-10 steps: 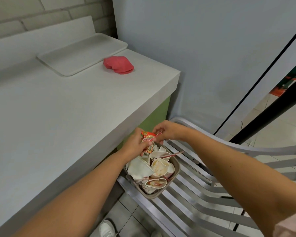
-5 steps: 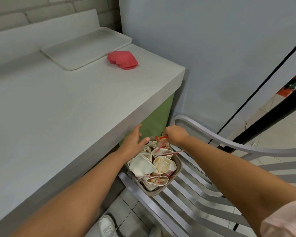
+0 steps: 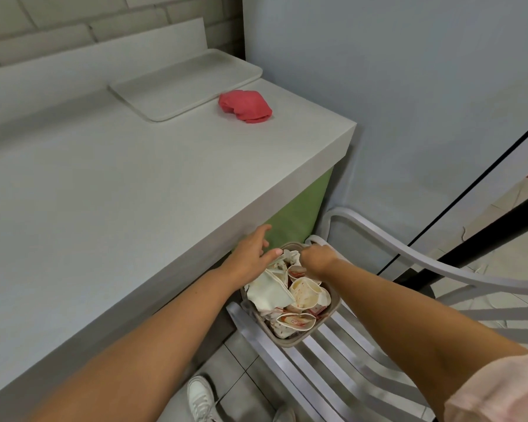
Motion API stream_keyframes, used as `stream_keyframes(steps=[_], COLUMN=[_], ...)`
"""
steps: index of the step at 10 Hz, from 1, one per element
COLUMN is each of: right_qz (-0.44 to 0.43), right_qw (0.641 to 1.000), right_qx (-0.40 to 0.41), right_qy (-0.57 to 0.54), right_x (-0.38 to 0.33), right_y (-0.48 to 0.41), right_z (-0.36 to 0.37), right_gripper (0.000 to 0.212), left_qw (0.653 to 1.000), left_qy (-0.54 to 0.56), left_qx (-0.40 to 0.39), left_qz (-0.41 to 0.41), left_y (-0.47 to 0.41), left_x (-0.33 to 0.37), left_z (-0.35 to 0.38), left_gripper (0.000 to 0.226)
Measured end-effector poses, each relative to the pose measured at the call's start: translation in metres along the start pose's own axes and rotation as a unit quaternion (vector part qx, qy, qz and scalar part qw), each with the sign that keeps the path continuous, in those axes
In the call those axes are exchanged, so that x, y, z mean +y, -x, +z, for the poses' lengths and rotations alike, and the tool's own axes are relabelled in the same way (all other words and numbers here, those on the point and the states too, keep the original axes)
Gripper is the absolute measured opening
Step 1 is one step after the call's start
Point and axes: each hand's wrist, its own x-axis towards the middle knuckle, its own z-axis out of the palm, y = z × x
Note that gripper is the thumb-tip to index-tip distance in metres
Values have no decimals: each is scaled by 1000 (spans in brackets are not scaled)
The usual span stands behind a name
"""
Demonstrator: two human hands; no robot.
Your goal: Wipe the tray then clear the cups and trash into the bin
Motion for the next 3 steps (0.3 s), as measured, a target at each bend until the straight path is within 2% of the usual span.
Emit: stream_keyframes(steps=[1,2,3], right_qz=[-7,-3,-20], right_qw=[1000,1000,997], right_qx=[-9,-19,-68], right_qy=[14,2,-18], right_x=[0,-2,-8], right_y=[-2,-4,-7], right_z=[-9,-27,-45], right_gripper=[30,31,35], left_qw=[1000,1000,999], left_qy=[-2,-12,-39], left_qx=[-5,0,-2], left_qz=[-1,2,4], left_y=[2,4,8], left_x=[1,6,16], left_z=[-2,-7,-15], left_gripper=[59,51,38])
